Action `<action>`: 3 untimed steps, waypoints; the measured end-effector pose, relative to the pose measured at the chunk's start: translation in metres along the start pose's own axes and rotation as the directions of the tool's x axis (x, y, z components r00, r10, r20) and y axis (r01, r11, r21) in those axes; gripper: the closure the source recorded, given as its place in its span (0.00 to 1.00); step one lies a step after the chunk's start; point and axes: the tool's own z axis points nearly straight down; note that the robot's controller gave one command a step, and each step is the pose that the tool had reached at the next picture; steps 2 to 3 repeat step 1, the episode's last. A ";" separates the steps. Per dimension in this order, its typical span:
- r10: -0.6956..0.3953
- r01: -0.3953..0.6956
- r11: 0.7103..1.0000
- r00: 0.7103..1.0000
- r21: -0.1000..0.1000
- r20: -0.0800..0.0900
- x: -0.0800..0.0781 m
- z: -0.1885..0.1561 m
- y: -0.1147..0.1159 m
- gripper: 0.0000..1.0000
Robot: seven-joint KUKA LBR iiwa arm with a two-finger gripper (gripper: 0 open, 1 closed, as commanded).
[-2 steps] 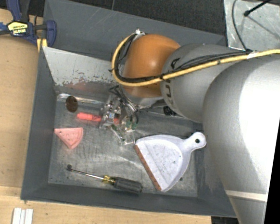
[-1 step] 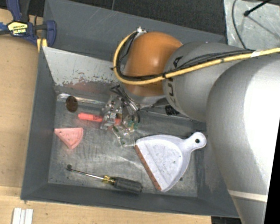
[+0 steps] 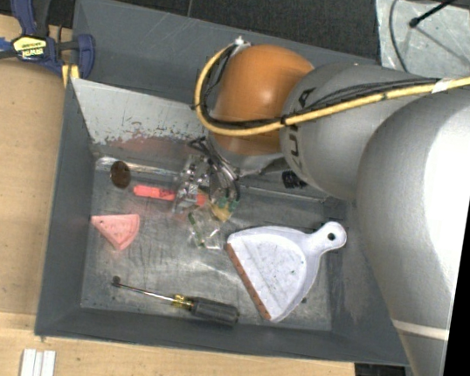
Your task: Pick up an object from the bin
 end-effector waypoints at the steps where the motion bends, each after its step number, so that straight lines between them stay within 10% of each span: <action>1: 0.000 0.000 1.000 1.000 -0.001 0.005 -0.001 -0.017 0.000 1.00; 3: 0.000 0.000 1.000 1.000 -0.001 0.005 -0.001 -0.017 0.000 1.00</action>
Offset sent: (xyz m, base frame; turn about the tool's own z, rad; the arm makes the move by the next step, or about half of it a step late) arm 0.0002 0.0000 0.0142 0.0000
